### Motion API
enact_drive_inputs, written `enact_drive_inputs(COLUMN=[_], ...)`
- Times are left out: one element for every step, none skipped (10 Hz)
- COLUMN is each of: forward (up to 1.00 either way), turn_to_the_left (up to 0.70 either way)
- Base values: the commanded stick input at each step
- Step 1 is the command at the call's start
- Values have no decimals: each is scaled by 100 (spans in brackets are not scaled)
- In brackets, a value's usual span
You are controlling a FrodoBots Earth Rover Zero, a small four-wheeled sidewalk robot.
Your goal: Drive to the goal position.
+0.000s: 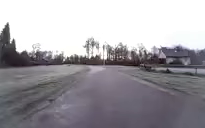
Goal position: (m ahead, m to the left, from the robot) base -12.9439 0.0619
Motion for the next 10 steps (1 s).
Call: enact_drive_inputs(forward=[100,100,100,100,100,100,100,100,100,100], turn_to_the_left=[0,0,0,0,0,0,0,0,0,0])
